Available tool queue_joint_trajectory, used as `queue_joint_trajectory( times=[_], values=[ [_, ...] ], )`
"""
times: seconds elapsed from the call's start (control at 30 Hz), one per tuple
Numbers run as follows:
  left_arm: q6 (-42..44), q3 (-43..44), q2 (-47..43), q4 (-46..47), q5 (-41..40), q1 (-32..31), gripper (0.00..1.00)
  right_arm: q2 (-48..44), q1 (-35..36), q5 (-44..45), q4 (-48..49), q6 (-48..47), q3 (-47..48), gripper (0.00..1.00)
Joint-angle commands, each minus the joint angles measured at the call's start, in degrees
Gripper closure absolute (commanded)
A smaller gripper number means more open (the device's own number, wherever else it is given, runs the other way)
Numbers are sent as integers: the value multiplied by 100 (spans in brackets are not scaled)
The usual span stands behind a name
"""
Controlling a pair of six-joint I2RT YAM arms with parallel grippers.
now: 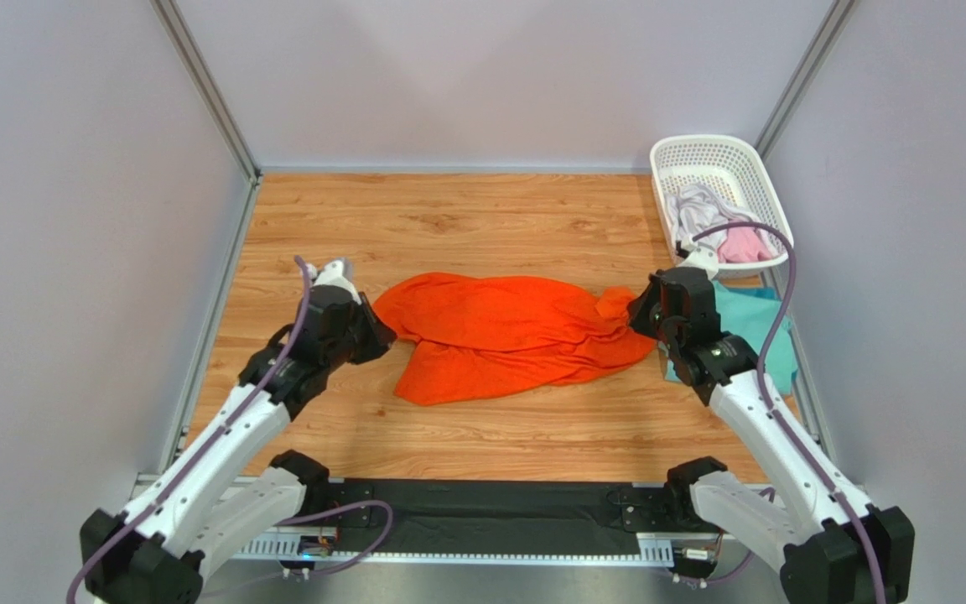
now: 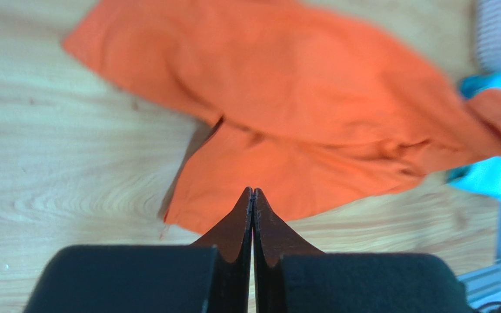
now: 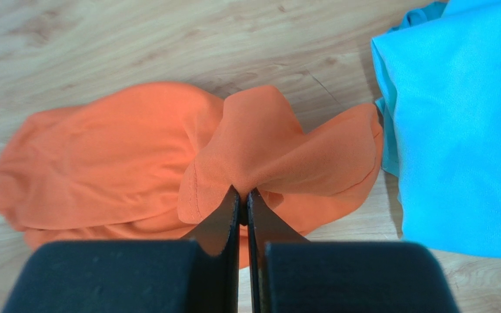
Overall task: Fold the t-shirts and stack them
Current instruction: Flatten the tshirt out
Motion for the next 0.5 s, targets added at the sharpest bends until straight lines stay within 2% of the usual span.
queue_joint_trajectory(
  times=[0.0,0.13,0.3,0.37,0.4,0.43,0.47],
  values=[
    [202,736,-723,-411,-439,-21,100,-468,-31,-214,7,205,750,100],
    [360,1631,-1428,-650,-642,-21,100,-871,-31,-355,-353,232,1401,100],
    [291,1854,-1825,-1176,-591,-21,100,-1338,-31,-417,-836,276,1640,100],
    [229,1582,-1685,-1204,-353,-21,64,-1523,-31,-417,-934,346,1430,100],
    [220,1372,-1588,-1204,-74,-21,51,-1585,-31,-399,-952,381,1316,100],
    [211,1275,-1457,-1187,77,-21,30,-1637,-31,-356,-960,399,1071,100],
    [203,1169,-1151,-1178,226,-21,20,-1734,-31,-329,-969,442,956,100]
  ],
)
